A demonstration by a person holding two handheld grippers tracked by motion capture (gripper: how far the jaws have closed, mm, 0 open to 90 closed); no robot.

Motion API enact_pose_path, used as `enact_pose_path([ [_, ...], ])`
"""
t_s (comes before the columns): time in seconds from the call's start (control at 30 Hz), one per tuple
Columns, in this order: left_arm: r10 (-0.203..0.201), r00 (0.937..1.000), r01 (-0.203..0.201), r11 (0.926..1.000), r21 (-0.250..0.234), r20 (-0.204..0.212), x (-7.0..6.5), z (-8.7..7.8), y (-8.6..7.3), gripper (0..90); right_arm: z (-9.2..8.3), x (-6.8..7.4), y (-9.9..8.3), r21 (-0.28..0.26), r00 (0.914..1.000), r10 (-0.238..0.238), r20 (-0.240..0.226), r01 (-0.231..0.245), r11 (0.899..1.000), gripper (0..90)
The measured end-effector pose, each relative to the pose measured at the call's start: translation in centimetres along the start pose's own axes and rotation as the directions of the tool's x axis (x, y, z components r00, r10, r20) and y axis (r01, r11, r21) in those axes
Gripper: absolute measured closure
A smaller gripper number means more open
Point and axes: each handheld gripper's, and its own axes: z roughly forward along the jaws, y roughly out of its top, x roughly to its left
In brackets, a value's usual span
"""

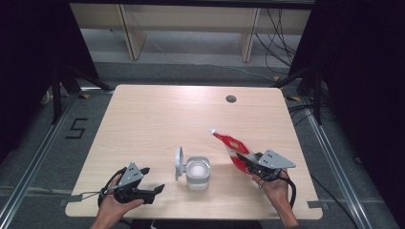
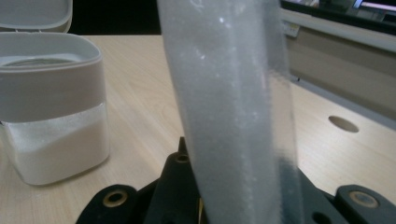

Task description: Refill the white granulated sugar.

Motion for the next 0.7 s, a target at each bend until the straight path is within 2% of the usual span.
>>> enact_pose_path([
  [0.1, -0.001, 1.0, 0.001, 1.0, -0.001, 0.0, 0.0, 0.0, 0.0, 18.7, 0.3, 0.0, -0.4, 0.013, 0.9999, 0.01, -0.008, -0.01, 1.0, 83.3],
  [0.2, -0.001, 1.0, 0.001, 1.0, -0.002, -0.001, 0.0, 0.0, 0.0, 18.7, 0.2, -0.1, -0.4, 0.017, 0.9996, 0.027, 0.003, -0.027, 0.999, 83.0],
  [0.27, -0.003, 1.0, 0.003, 1.0, -0.002, -0.002, 0.0, -0.1, 0.0, 18.7, -0.1, -0.1, -0.6, 0.034, 0.9966, 0.08, 0.02, -0.08, 0.996, 82.1],
  [0.3, -0.004, 1.0, 0.004, 1.0, -0.003, -0.002, 0.0, -0.1, 0.0, 18.7, -0.2, -0.3, -0.7, 0.032, 0.9974, 0.07, 0.014, -0.071, 0.997, 81.5],
  [0.33, -0.008, 1.0, 0.008, 1.0, -0.004, -0.002, 0.0, -0.1, 0.0, 18.7, -0.4, -0.3, -0.8, 0.025, 0.9953, 0.097, 0.012, -0.097, 0.995, 80.5],
  [0.37, -0.004, 1.0, 0.004, 1.0, -0.003, -0.002, 0.0, 0.0, 0.0, 18.7, -0.7, -0.4, -0.9, 0.044, 0.993, 0.117, 0.017, -0.118, 0.992, 79.6],
  [0.4, -0.005, 1.0, 0.005, 1.0, -0.001, -0.002, 0.0, 0.0, 0.0, 18.7, -1.0, -0.5, -0.9, 0.046, 0.9925, 0.118, 0.033, -0.119, 0.992, 79.1],
  [0.43, -0.003, 1.0, 0.003, 1.0, 0.0, -0.001, 0.0, 0.0, 0.0, 18.7, -1.2, -0.5, -0.9, 0.062, 0.9906, 0.13, 0.043, -0.132, 0.989, 79.0],
  [0.5, -0.003, 1.0, 0.003, 1.0, -0.002, 0.0, 0.0, 0.0, 0.0, 18.7, -1.5, -0.7, -1.0, 0.054, 0.9831, 0.175, 0.052, -0.178, 0.983, 78.9],
  [0.53, -0.001, 1.0, 0.001, 1.0, -0.003, -0.001, 0.0, 0.0, 0.0, 18.7, -1.7, -1.0, -1.1, 0.061, 0.9868, 0.145, 0.072, -0.15, 0.987, 78.9],
  [0.6, -0.007, 1.0, 0.007, 1.0, -0.005, 0.001, 0.0, 0.0, 0.0, 18.7, -2.1, -0.9, -1.0, 0.077, 0.983, 0.173, 0.062, -0.177, 0.981, 79.2],
  [0.63, -0.007, 1.0, 0.007, 1.0, -0.002, 0.001, 0.0, 0.0, 0.0, 18.7, -2.1, -1.0, -1.0, 0.05, 0.9874, 0.14, 0.073, -0.144, 0.988, 79.2],
  [0.67, -0.006, 1.0, 0.006, 1.0, -0.003, 0.002, 0.0, 0.0, 0.0, 18.7, -2.2, -0.8, -1.0, 0.069, 0.9819, 0.175, 0.071, -0.18, 0.981, 79.2],
  [0.7, -0.005, 1.0, 0.005, 1.0, -0.003, 0.002, 0.0, 0.0, 0.0, 18.7, -2.1, -0.8, -1.0, 0.061, 0.9826, 0.171, 0.073, -0.175, 0.983, 79.2],
])
